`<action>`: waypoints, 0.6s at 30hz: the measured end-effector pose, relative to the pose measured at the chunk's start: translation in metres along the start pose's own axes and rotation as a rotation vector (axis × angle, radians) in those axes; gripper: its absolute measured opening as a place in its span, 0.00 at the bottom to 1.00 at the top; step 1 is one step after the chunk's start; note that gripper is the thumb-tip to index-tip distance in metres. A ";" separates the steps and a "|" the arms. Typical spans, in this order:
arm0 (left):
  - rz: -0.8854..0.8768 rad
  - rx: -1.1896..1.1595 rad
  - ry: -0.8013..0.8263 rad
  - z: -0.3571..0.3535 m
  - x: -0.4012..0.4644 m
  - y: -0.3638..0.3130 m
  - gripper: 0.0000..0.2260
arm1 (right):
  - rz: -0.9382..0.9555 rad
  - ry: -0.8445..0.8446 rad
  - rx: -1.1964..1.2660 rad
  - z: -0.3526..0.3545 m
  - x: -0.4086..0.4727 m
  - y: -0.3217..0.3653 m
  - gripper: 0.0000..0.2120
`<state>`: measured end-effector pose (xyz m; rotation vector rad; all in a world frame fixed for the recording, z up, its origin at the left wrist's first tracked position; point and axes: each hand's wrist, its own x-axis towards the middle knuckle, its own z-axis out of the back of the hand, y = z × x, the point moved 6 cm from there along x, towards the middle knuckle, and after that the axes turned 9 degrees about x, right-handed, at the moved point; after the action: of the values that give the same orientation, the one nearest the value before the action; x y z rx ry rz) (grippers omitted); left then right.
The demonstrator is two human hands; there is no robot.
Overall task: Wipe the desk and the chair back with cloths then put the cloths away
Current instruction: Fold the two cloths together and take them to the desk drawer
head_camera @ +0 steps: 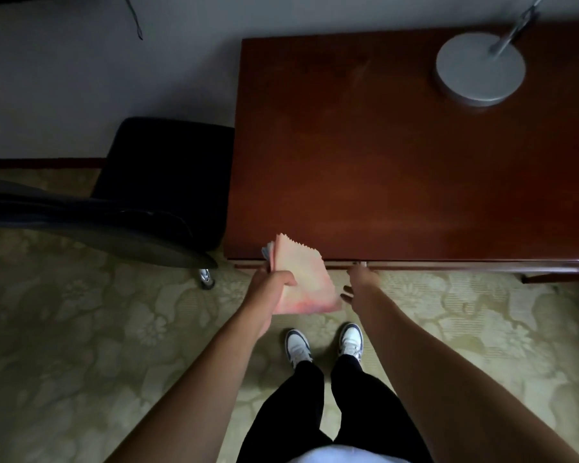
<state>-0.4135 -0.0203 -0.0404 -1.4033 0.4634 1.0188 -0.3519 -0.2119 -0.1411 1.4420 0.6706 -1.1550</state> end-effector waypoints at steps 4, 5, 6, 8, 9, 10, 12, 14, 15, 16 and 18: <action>-0.006 0.000 -0.036 0.007 -0.005 -0.001 0.22 | 0.011 -0.010 0.092 0.008 0.010 -0.002 0.12; -0.009 -0.006 -0.035 0.008 -0.006 0.000 0.21 | 0.028 -0.047 0.070 0.012 0.012 -0.005 0.10; -0.012 -0.006 -0.030 0.009 -0.007 0.000 0.20 | 0.073 -0.095 -0.023 0.015 0.016 -0.006 0.12; -0.016 0.004 -0.026 0.009 -0.008 0.002 0.20 | 0.158 -0.164 -0.237 0.024 0.027 -0.007 0.16; -0.015 0.007 -0.027 0.009 -0.008 0.003 0.20 | 0.177 -0.168 -0.300 0.027 0.030 -0.006 0.16; -0.013 0.009 -0.031 0.010 -0.009 0.004 0.18 | 0.201 -0.169 -0.337 0.028 0.028 -0.005 0.16; -0.009 0.012 -0.042 0.010 -0.011 0.006 0.16 | 0.220 -0.192 -0.428 0.032 0.020 0.005 0.18; -0.014 0.020 -0.034 0.009 -0.011 0.007 0.19 | 0.208 -0.200 -0.532 0.033 0.012 0.016 0.21; -0.018 0.035 -0.021 0.007 -0.012 0.007 0.20 | 0.167 -0.178 -0.517 0.034 0.011 0.017 0.20; -0.020 0.042 -0.010 0.005 -0.011 0.007 0.21 | 0.117 -0.151 -0.488 0.034 0.008 0.017 0.18; -0.012 0.058 0.015 0.000 -0.014 0.009 0.21 | 0.054 -0.121 -0.501 0.038 -0.001 0.015 0.17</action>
<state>-0.4278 -0.0256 -0.0346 -1.3618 0.4910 0.9784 -0.3500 -0.2516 -0.1309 0.9532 0.7663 -0.9380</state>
